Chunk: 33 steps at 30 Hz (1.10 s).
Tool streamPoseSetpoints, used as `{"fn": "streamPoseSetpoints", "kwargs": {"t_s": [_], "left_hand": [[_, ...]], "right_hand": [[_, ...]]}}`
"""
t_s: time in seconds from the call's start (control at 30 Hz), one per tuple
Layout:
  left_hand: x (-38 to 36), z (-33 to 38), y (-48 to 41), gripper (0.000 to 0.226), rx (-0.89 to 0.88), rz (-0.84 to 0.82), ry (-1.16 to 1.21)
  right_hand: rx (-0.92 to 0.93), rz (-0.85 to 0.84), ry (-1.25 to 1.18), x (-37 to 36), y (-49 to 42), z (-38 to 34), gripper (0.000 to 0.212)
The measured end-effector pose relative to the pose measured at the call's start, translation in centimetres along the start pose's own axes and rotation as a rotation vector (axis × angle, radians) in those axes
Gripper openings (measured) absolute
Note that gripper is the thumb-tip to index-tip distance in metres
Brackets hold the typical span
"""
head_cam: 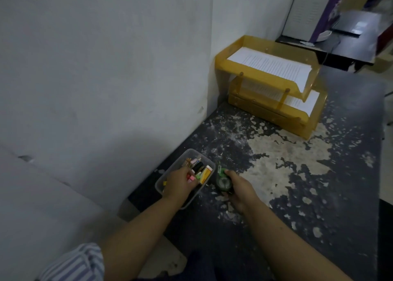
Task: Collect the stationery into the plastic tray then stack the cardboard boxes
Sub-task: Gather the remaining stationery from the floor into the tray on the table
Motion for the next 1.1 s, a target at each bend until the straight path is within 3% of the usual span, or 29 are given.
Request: {"fn": "streamPoseSetpoints", "kwargs": {"t_s": [0.1, 0.23, 0.6, 0.73, 0.93, 1.1], "left_hand": [[-0.4, -0.3, 0.7, 0.021, -0.003, -0.043, -0.050], [-0.4, -0.3, 1.0, 0.037, -0.026, -0.041, -0.052], [-0.1, -1.6, 0.8, 0.013, 0.113, -0.040, 0.251], [0.0, -1.1, 0.5, 0.017, 0.105, 0.025, 0.302], [-0.9, -0.7, 0.7, 0.028, 0.072, -0.020, 0.250], [1.5, -1.7, 1.5, 0.021, 0.043, 0.131, 0.264]], "right_hand": [[-0.006, 0.017, 0.010, -0.1, 0.1, 0.1, 0.026], [-0.013, 0.031, 0.001, 0.0, 0.1, 0.1, 0.024], [0.014, 0.067, -0.060, -0.4, 0.5, -0.6, 0.014], [0.025, 0.061, -0.071, -0.4, 0.7, -0.7, 0.014], [0.038, 0.051, -0.075, -0.3, 1.2, -1.1, 0.014], [0.075, -0.018, -0.091, -1.2, 1.5, -1.7, 0.016]]}}
Point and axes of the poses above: each hand's wrist, its own y-axis away from the middle knuckle, its own x-axis out of the back of the hand, z = x × y, the point moved 8 cm from there along -y, towards the middle knuckle, and after that the axes turned 3 degrees about z, right-handed, at the moved point
